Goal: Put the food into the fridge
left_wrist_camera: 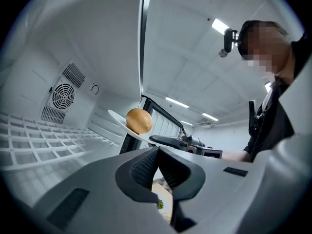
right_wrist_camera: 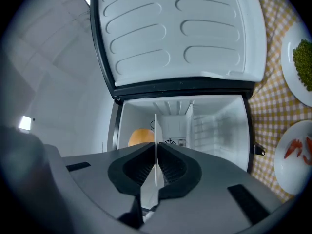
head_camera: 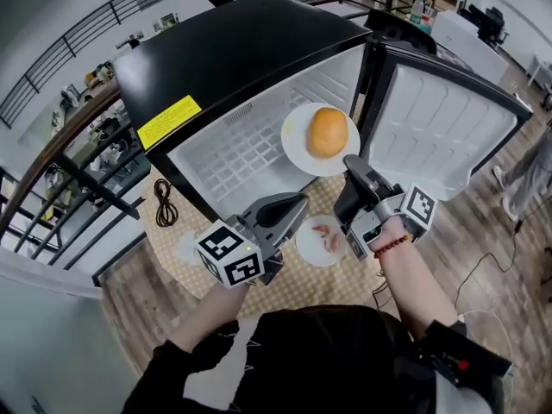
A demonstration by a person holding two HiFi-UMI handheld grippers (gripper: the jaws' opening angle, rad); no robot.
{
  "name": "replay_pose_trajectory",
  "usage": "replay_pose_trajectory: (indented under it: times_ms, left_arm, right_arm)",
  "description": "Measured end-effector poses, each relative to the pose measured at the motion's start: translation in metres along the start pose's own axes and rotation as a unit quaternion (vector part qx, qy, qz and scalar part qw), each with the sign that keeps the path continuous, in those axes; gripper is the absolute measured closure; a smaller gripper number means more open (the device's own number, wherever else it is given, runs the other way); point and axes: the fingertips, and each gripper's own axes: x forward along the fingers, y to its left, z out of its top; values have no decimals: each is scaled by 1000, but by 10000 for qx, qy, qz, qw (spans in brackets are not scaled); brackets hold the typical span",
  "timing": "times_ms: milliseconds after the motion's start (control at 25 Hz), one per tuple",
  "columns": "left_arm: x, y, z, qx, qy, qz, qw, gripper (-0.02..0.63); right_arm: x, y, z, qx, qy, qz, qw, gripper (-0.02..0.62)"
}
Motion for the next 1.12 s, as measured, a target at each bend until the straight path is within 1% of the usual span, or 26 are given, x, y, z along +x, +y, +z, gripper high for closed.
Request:
replay_pose_trajectory:
  times_ms: [160, 280, 440, 560, 680, 800, 920, 1120]
  left_arm:
    - [12, 11, 1, -101, 11, 186, 9998, 592]
    - [16, 19, -1, -12, 93, 376, 9992, 592]
    - [20, 31, -6, -147, -18, 729, 9972, 593]
    - [22, 43, -5, -135, -58, 900, 9958, 592]
    - [25, 51, -5, -157, -101, 949, 9953, 592]
    - [30, 56, -5, -115, -65, 910, 9958, 592]
    - [36, 62, -7, -123, -20, 925, 9956, 592]
    - [39, 73, -4, -262, -124, 1012, 9944, 592]
  right_arm:
    - [17, -15, 9, -19, 34, -362, 9993, 568]
    - [30, -24, 15, -142, 105, -588, 9981, 568]
    - [42, -32, 22, -31, 132, -681, 9976, 568]
    - [52, -35, 24, 91, 139, -651, 9977, 568]
    - [58, -41, 23, 151, 141, -661, 9976, 568]
    - [64, -48, 19, 145, 173, -712, 9972, 568]
    - [69, -58, 18, 57, 146, -826, 9965, 568]
    - [81, -70, 22, -145, 122, -1057, 9942, 568]
